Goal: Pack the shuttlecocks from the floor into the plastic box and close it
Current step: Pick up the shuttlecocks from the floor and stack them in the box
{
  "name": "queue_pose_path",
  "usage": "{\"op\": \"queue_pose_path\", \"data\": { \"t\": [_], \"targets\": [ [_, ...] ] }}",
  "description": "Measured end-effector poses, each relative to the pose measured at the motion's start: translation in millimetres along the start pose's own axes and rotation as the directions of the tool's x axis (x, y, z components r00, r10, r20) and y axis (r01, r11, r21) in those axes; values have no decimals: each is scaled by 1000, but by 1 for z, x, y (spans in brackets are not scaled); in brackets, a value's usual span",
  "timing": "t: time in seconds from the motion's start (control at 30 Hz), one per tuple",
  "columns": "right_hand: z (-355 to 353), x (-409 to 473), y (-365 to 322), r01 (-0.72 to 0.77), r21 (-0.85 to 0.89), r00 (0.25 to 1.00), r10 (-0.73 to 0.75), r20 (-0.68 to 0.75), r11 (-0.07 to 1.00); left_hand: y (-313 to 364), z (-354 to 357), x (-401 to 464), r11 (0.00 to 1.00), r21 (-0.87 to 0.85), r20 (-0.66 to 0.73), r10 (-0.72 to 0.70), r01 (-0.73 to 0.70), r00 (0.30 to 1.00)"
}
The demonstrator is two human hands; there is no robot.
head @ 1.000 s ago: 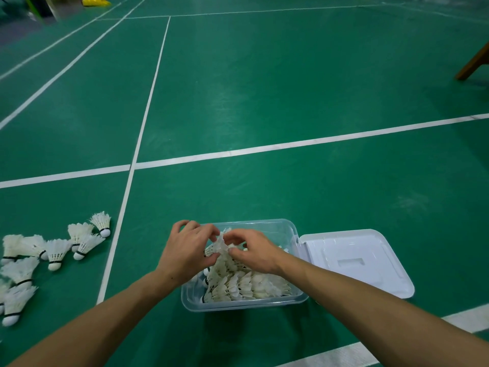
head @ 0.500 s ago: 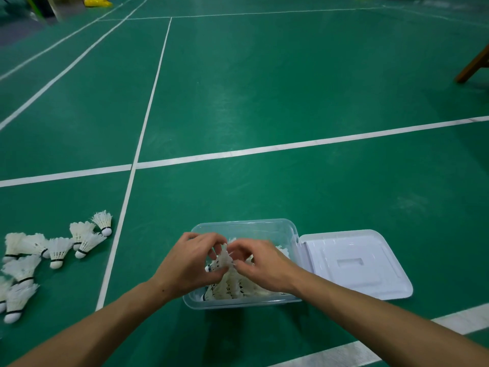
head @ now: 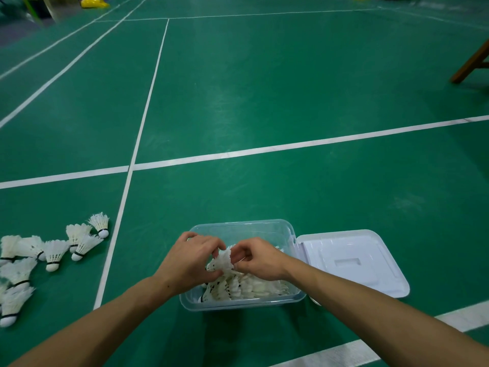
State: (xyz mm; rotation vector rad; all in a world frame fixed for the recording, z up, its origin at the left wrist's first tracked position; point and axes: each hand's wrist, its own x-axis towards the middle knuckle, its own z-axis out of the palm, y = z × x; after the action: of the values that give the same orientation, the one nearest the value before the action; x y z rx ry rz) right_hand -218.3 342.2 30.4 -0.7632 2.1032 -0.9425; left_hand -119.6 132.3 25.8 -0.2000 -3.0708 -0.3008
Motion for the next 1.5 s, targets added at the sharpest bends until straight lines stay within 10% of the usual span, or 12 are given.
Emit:
{"op": "queue_pose_path", "data": {
  "t": [0.4,1.5],
  "targets": [
    [-5,-18,-4,161,-315,980,-190,-63,935,-6,-11,-8,998,31,-11,58,-58,998],
    [-4,-23,-18,122,-265,978,-162,-134,956,-6,-36,-17,993,-89,0,-78,78,997]
  ]
}}
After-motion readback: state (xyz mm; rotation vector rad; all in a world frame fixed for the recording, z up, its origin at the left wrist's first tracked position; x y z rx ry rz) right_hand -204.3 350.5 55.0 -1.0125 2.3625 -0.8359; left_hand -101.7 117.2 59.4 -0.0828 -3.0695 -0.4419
